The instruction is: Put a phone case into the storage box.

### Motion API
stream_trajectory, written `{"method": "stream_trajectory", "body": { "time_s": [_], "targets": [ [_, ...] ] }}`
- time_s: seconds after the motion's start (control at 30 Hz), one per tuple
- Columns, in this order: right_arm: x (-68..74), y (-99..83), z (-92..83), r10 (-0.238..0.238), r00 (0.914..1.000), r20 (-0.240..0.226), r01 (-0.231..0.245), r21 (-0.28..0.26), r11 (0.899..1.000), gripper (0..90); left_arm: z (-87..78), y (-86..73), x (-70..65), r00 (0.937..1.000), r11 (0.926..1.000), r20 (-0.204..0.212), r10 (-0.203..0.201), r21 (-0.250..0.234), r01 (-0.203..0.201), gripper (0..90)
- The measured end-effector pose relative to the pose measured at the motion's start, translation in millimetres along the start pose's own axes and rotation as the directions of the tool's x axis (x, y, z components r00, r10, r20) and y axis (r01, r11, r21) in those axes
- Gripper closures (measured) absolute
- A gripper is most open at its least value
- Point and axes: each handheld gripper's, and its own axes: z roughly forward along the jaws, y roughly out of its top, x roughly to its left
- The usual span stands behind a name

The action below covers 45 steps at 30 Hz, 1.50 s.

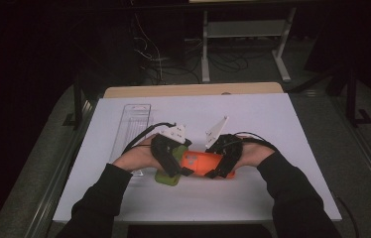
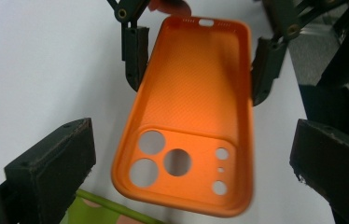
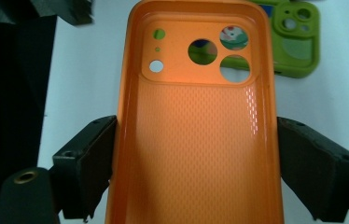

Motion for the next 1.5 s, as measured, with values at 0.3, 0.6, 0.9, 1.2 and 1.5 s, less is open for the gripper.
{"method": "stream_trajectory", "body": {
  "time_s": [0.3,0.6,0.9,1.2,1.5],
  "targets": [
    [7.1,6.4,0.3,-0.038,0.9992,-0.017,0.038,-0.001,0.999,15.1,12.4,0.2,-5.4,0.9994,0.9988,0.031,0.015,0.046,-0.016,0.0],
    [11.8,11.4,-1.3,-0.060,0.9980,-0.021,0.060,-0.012,0.998,15.1,22.2,-0.4,-9.3,0.9985,0.9941,0.043,0.033,0.102,-0.037,0.0],
    [12.2,12.3,-1.2,-0.074,0.9970,-0.022,0.073,-0.010,0.997,15.0,22.0,-0.8,-9.9,0.9977,0.9945,0.055,0.041,0.094,-0.046,9.2],
    [12.2,11.8,-2.1,-0.071,0.9974,-0.015,0.071,-0.008,0.997,15.0,21.5,-1.2,-9.1,0.9968,0.9951,0.071,0.037,0.089,-0.043,14.3],
    [12.0,10.9,-1.3,-0.052,0.9979,-0.038,0.051,-0.007,0.999,14.2,22.2,-1.8,-8.1,0.9946,0.9957,0.104,0.007,0.091,-0.016,15.5]
  ]
}}
